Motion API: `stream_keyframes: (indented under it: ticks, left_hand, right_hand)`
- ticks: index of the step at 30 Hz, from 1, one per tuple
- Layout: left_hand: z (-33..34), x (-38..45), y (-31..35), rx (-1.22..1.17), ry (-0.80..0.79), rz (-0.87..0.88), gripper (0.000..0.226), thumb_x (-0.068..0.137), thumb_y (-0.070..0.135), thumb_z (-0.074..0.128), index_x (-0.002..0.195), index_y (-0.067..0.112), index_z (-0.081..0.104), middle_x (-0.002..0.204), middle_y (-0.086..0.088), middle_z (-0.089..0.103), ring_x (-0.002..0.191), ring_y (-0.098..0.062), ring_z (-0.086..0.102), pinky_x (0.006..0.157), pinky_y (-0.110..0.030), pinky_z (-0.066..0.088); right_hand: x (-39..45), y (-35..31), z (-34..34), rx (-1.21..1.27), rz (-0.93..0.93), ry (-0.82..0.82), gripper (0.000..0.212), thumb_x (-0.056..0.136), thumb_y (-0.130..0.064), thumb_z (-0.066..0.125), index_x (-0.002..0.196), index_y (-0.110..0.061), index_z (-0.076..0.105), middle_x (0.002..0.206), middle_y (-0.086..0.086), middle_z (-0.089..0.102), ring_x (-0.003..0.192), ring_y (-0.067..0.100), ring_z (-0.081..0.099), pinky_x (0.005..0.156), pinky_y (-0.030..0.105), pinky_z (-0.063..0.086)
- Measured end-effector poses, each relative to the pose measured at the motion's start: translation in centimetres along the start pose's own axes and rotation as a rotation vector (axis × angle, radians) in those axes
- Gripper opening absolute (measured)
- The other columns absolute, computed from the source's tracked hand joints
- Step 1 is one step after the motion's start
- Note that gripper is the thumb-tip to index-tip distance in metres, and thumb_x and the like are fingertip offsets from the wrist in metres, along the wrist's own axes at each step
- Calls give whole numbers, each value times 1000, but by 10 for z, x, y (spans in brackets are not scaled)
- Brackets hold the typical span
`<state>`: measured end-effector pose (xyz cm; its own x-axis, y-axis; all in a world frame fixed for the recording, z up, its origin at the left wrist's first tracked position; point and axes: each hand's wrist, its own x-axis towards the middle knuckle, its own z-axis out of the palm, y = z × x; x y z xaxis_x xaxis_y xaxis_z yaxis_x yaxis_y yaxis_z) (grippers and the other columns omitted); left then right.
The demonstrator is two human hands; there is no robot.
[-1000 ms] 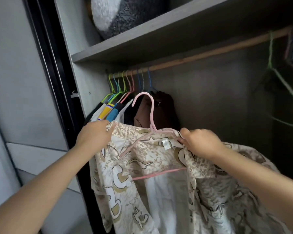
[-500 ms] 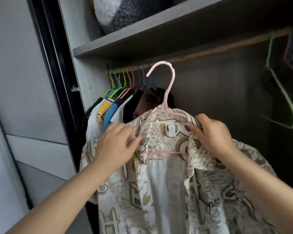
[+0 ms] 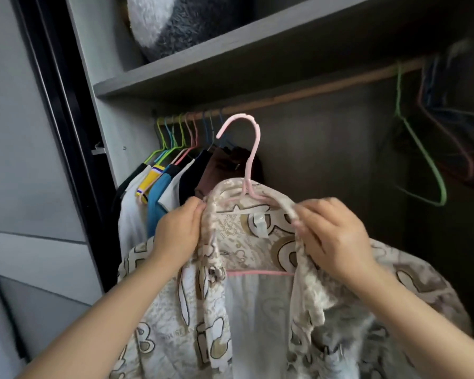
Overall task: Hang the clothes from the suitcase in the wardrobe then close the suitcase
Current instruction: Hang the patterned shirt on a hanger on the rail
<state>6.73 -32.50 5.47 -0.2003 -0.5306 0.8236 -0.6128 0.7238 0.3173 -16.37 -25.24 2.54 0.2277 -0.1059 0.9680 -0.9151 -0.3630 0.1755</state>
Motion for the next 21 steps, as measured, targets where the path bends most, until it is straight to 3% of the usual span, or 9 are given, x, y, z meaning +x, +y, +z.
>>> stream_keyframes:
  ticks: [2,4,5,7,9,11,15,18,21]
  left_hand:
    - [0,-1,8,-461,67,-390,37,91,34,41,58,22,53,52,10,46,60,-16,43,67,-34,35]
    - [0,-5,13,-634,65,-592,44,90,26,46,46,25,48,49,8,45,63,-15,39,69,-35,31]
    - [3,-6,17,-585,51,-565,41,91,25,45,50,22,47,53,3,45,65,-17,40,68,-34,31]
    - [10,-12,21,-354,35,-352,37,92,31,41,57,19,38,56,-1,41,63,-17,40,65,-32,30]
    - [15,-14,20,-94,25,-95,37,87,45,29,62,17,33,53,-5,44,55,-22,43,59,-34,32]
    - [20,-15,17,-4,65,15,43,82,51,18,67,14,34,55,-18,50,55,-32,50,54,-37,34]
    - [27,-17,15,-11,70,40,35,88,43,22,58,25,24,48,0,34,53,-34,48,54,-34,27]
    - [33,-18,16,8,43,54,32,88,35,24,59,22,27,47,6,30,51,-26,41,54,-32,26]
    - [37,-18,19,-14,40,61,33,87,33,26,58,19,31,47,6,31,51,-24,39,54,-32,27]
  right_hand:
    - [-4,-1,-12,148,-26,-168,41,93,-35,45,96,-3,71,97,8,66,84,18,62,69,28,51]
    - [4,-5,-26,503,247,-285,43,90,-43,48,84,-9,73,94,-6,64,83,-1,59,70,11,45]
    - [10,-6,-32,615,428,-282,34,87,-40,52,76,-14,71,85,-12,63,76,-5,58,66,8,42]
    - [20,-5,-33,574,697,-332,15,83,-34,61,74,-22,62,72,-12,60,66,-1,55,58,12,40]
    - [27,-2,-29,477,801,-565,21,81,-39,63,82,-18,61,76,-8,62,67,3,55,59,17,42]
    - [27,0,-29,557,923,-667,28,82,-39,64,79,-11,66,75,2,65,66,12,57,61,24,43]
    - [23,8,-33,866,1241,-523,26,83,-15,65,61,-9,54,58,7,55,53,18,52,54,26,44]
    - [22,17,-30,937,1375,-485,29,86,-8,60,58,-9,52,56,7,54,50,16,53,52,25,46]
    - [19,23,-29,834,1408,-684,20,86,-4,58,67,-10,58,64,6,58,59,15,55,51,21,47]
